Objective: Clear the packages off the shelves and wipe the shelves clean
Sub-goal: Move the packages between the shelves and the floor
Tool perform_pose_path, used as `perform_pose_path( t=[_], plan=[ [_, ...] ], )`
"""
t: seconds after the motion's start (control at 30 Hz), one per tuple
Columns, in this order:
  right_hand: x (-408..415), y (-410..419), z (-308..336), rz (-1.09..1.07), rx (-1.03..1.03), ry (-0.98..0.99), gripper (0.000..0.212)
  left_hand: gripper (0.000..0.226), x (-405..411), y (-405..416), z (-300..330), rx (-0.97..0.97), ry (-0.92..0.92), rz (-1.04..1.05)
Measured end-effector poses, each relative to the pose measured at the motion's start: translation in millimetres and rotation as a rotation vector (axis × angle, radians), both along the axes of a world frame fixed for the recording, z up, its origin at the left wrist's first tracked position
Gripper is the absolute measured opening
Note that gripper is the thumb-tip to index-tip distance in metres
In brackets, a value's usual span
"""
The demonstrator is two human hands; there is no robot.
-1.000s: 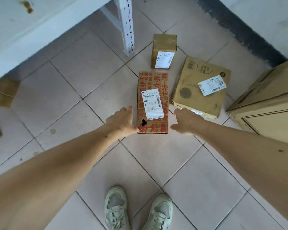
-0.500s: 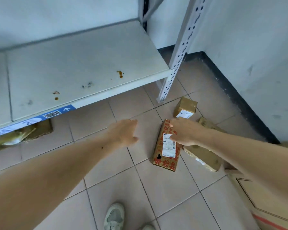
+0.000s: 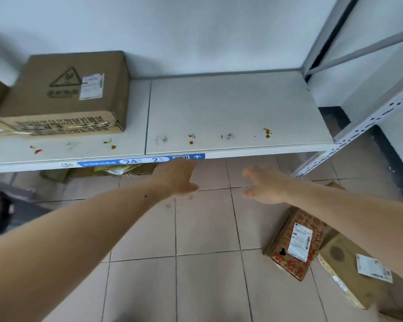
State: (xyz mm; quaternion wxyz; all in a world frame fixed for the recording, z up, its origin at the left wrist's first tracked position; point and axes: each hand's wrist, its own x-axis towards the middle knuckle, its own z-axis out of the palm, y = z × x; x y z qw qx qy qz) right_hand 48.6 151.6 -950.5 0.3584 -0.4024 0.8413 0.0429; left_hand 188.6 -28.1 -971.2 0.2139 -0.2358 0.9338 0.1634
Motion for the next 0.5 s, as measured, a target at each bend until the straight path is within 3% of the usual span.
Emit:
perform_pose_path(
  t=[0.23,0.5],
  plan=[
    [56,-119,6,0.058,-0.066,0.038,0.053,0.045,80,-103,7,-0.008,0.0,0.121],
    [126,-237,-1,0.003,-0.097,0.034,0.063,0.05,180,-229,1,-0.047,-0.06,0.125]
  ],
)
